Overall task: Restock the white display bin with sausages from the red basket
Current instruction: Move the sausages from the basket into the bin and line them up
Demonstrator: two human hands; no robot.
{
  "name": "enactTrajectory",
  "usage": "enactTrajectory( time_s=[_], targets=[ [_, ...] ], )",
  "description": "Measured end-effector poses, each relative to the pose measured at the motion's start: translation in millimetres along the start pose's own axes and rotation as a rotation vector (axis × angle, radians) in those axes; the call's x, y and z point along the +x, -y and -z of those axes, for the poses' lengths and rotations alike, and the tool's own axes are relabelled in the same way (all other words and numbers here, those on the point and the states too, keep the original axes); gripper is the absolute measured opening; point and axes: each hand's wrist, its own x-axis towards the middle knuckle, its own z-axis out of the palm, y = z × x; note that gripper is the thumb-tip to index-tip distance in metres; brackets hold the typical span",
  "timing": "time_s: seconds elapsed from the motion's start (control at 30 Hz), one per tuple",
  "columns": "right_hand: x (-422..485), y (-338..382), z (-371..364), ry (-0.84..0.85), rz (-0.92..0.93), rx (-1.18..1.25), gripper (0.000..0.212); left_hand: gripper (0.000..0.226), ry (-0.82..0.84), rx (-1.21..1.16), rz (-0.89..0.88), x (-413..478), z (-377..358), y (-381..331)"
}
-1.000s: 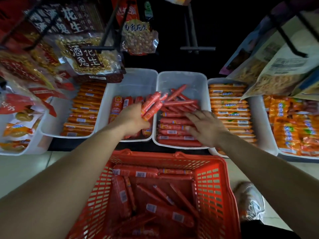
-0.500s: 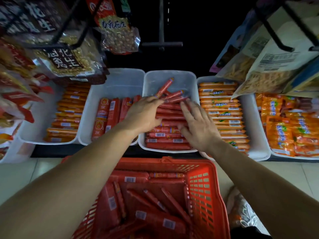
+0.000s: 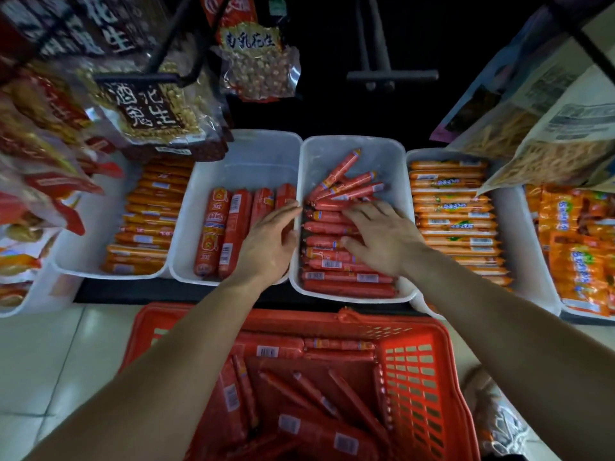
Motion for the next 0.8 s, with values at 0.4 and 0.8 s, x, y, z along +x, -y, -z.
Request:
enactTrajectory(
  time_s=[0.4, 0.8],
  targets=[
    [83.4, -9.0, 3.3, 0.045, -0.208, -0.178, 0.09, 0.047, 0.033, -0.109, -0.006, 1.3, -6.0, 14.3],
    [95.8, -2.9, 6.2, 0.132, -0.133, 0.084, 0.112, 0.047, 0.057, -0.16, -0.005, -0.2, -5.9, 14.2]
  ],
)
